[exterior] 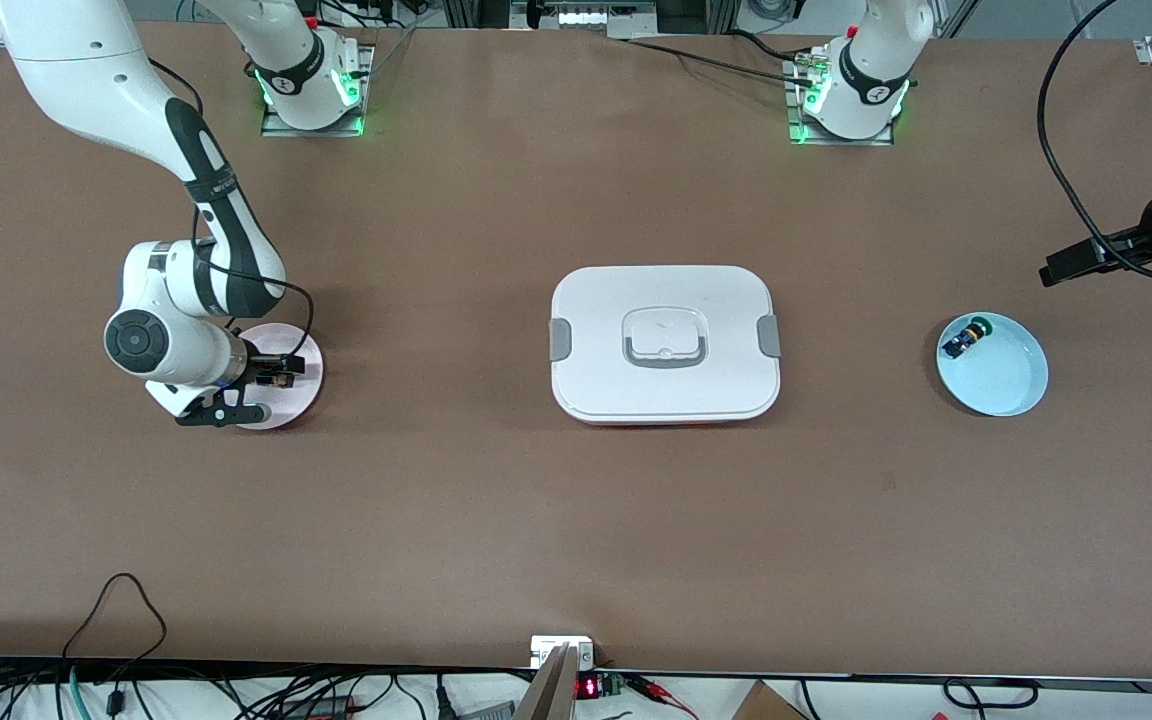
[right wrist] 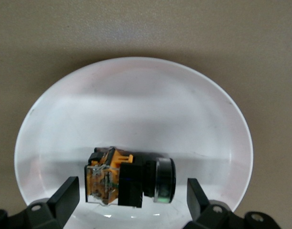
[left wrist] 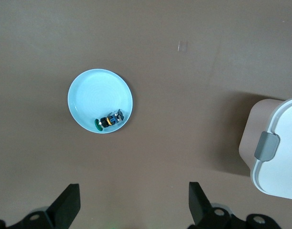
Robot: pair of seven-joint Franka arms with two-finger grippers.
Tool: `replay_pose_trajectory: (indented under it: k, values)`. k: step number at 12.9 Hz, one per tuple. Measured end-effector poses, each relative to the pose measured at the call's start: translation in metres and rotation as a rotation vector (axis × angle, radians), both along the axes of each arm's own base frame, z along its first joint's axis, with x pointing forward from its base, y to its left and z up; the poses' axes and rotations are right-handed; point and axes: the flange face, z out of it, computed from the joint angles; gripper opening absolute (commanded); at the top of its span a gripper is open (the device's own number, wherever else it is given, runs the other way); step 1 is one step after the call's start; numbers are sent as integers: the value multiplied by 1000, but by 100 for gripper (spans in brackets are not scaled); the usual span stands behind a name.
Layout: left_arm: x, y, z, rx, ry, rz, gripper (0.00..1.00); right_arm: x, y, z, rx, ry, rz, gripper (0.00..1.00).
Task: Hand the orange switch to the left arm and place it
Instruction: 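Lower the right gripper and grasp the orange switch on the plate, then lift the orange switch with the right gripper off the white plate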
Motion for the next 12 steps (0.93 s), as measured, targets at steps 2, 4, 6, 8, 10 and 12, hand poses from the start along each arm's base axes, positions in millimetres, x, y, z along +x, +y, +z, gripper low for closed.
replay_pose_trajectory:
  k: [2, 4, 6, 8, 10, 12]
  values:
    - [0, 1, 0, 0, -1, 2, 100, -1, -1, -3, -1, 5, -1, 81]
    - [0, 0, 1, 0, -2, 0, 100, -1, -1, -6, -1, 9, -1, 65]
    - [0, 0, 1, 0, -2, -1, 100, -1, 0, -6, 0, 11, 9, 39]
    - [0, 0, 1, 0, -2, -1, 100, 0, 0, -5, 12, 13, 69, 37]
    - [0, -1, 1, 0, -2, -1, 100, 3, 2, 1, 20, 14, 89, 36]
    - [0, -1, 1, 0, -2, -1, 100, 14, 9, 29, 27, 17, 101, 36]
